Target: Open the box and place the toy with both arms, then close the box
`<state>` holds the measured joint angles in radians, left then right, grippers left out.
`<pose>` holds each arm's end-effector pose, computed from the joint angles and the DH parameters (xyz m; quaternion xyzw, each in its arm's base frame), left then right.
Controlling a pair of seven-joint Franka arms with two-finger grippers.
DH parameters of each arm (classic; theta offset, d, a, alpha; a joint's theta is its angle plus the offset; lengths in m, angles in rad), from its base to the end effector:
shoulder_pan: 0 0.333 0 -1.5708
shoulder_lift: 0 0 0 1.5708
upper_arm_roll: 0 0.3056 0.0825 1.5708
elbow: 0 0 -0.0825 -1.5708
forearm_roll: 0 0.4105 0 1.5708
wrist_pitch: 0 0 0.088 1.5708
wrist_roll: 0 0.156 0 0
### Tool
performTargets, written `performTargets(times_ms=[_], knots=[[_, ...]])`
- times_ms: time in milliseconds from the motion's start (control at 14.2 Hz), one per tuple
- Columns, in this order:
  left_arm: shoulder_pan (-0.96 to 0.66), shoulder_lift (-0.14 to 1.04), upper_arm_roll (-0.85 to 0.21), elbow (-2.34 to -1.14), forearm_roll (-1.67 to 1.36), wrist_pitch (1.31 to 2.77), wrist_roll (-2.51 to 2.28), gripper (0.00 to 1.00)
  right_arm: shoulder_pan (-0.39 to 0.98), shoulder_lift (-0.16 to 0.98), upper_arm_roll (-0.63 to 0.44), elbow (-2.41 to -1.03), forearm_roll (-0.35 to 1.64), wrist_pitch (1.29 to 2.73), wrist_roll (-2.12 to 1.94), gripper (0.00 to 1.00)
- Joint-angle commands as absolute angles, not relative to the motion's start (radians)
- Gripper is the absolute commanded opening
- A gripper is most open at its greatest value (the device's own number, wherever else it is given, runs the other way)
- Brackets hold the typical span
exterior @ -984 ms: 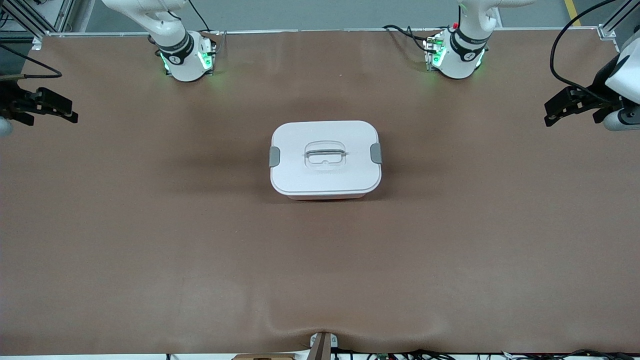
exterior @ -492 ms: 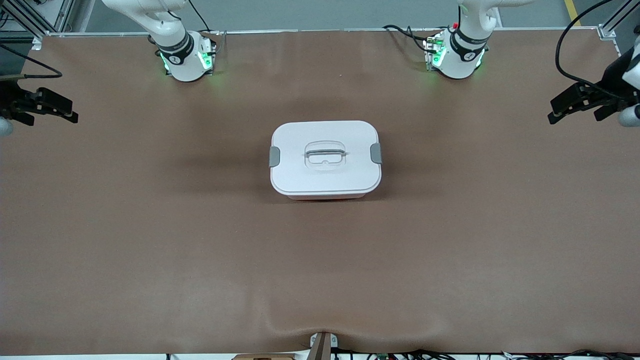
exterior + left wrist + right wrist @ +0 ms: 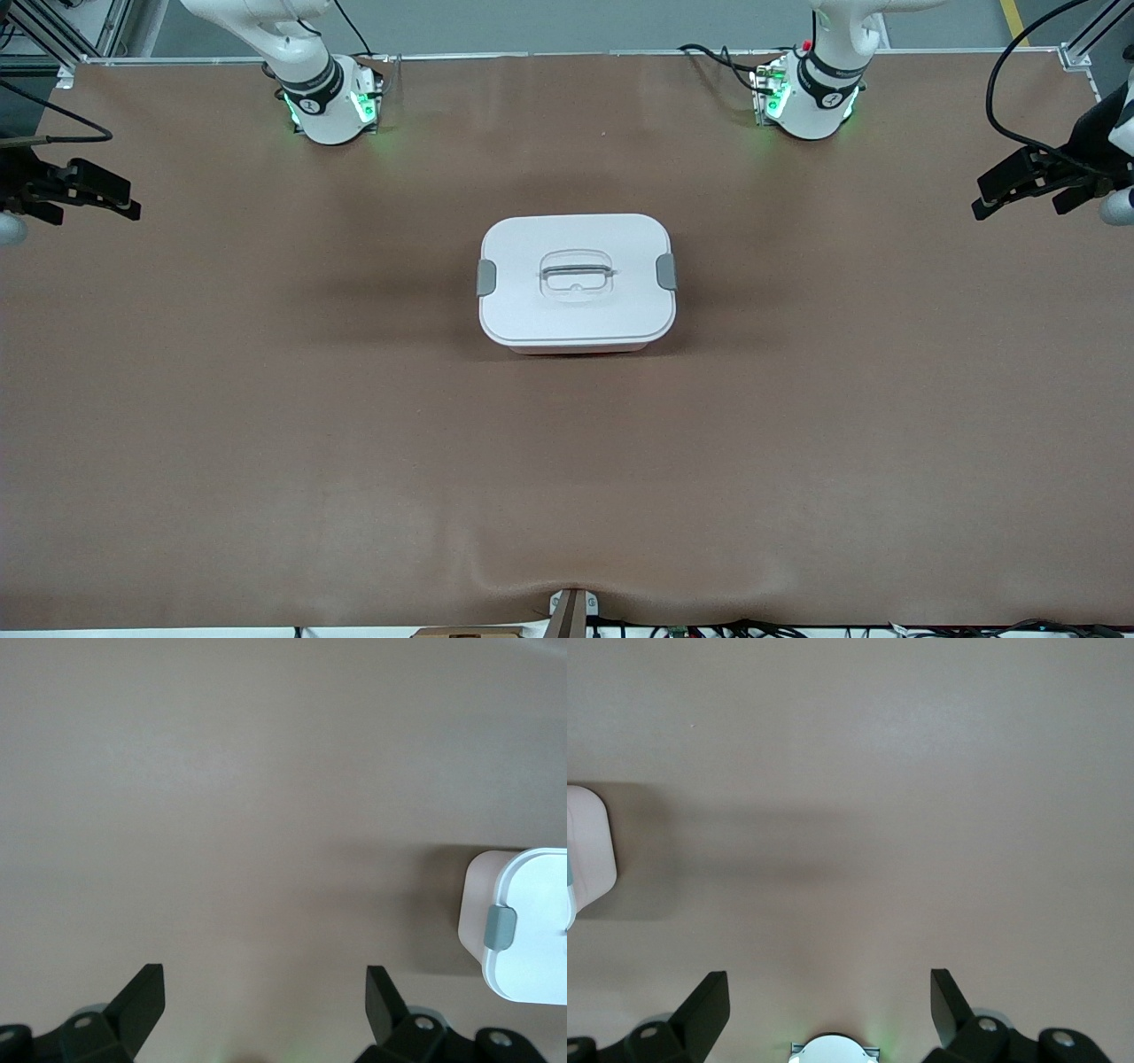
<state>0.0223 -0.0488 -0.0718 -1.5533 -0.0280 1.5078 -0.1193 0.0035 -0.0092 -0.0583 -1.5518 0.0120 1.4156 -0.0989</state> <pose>0.5592 -0.0331 0.5960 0.9993 0.0340 0.0006 0.0123 0.5545 -0.0285 0.5675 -0.9977 -0.0226 0.0628 0.0111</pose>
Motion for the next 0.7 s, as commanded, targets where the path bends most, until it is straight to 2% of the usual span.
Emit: performTargets(times_ms=[0, 633], knots=[[0.026, -0.064, -0.077, -1.565, -0.038, 1.5, -0.117, 1.0, 0.0, -0.005, -0.052, -1.543, -0.002, 1.423, -0.086, 1.0], [0.028, -0.077, -0.077, -1.586, -0.037, 1.503, -0.12, 1.0, 0.0, -0.002, -0.052, -1.545, 0.005, 1.451, -0.086, 1.0]])
